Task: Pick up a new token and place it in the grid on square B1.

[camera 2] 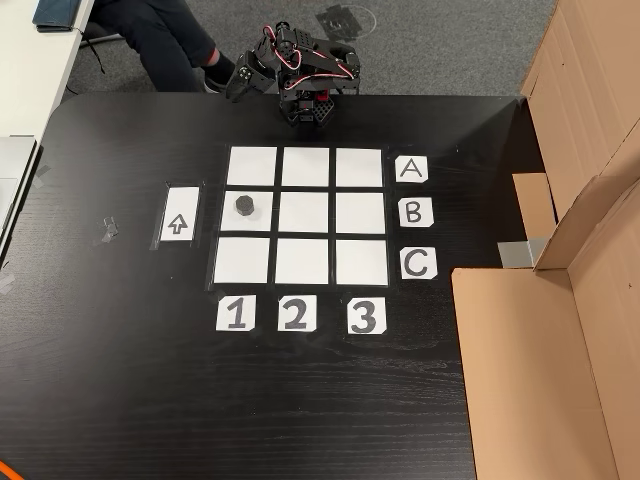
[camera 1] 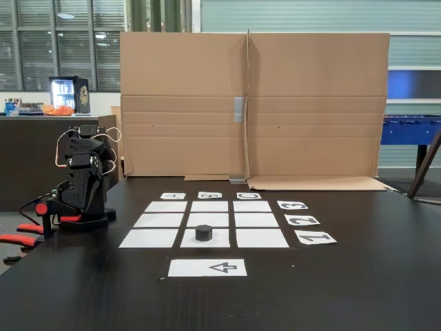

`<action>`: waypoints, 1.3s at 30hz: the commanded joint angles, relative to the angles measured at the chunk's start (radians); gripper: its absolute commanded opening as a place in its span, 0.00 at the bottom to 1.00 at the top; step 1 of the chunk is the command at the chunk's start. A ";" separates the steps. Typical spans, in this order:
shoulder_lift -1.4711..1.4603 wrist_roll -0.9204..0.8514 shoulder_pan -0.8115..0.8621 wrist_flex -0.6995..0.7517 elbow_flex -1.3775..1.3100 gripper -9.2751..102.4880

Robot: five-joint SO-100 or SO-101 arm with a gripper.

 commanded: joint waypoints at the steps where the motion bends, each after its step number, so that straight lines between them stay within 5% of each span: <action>1: -0.003 -0.006 0.000 -0.012 -0.009 0.13; 12: -0.003 -0.014 -0.002 -0.012 -0.012 0.15; 15: -0.003 -0.015 -0.002 -0.012 -0.009 0.34; 39: -0.003 -0.017 0.000 -0.012 -0.008 0.29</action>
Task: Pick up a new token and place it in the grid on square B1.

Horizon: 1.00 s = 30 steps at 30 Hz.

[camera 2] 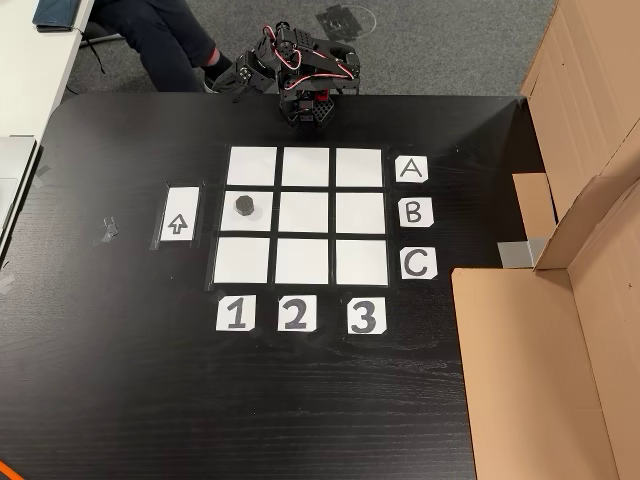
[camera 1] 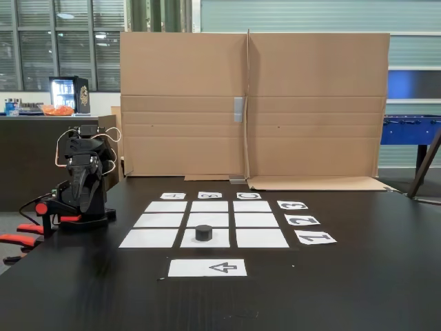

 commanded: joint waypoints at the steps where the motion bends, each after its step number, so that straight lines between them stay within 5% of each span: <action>1: -0.003 -0.008 0.000 -0.012 -0.008 0.29; 30: -0.003 -0.008 0.000 -0.012 -0.008 0.27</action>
